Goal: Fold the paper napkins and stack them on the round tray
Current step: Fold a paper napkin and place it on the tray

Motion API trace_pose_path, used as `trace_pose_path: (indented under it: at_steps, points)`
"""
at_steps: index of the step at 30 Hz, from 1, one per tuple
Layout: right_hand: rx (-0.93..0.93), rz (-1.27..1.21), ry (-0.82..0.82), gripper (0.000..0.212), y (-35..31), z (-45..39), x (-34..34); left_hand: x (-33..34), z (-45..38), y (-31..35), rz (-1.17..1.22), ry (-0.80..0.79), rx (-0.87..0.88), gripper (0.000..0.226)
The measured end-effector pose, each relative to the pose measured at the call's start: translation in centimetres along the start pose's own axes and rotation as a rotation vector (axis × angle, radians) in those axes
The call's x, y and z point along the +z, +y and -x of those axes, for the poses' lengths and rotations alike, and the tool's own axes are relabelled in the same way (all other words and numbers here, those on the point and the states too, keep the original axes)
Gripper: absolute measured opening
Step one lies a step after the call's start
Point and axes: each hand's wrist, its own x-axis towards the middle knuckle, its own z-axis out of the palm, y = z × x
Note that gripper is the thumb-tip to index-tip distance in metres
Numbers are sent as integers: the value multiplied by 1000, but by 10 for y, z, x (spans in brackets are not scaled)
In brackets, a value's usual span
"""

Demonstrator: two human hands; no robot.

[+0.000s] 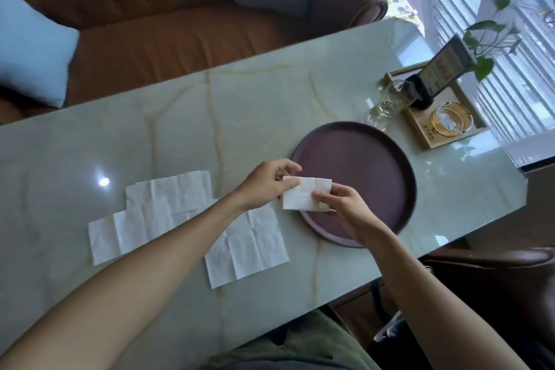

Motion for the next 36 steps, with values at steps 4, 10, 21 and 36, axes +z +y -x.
trace_pose_path:
  at_steps: [4, 10, 21, 36]
  points:
    - [12, 44, 188, 18, 5, -18, -42, 46, -45, -9, 104, 78, -192, 40]
    - [96, 213, 365, 16, 28, -53, -95, 106, -96, -19, 55, 222, -305, 15]
    - [189, 609, 533, 24, 40, -85, -121, 147, -137, -27, -219, 301, -329, 13]
    - [176, 931, 661, 20, 19, -78, -122, 107, -123, -24, -399, 365, -231, 13]
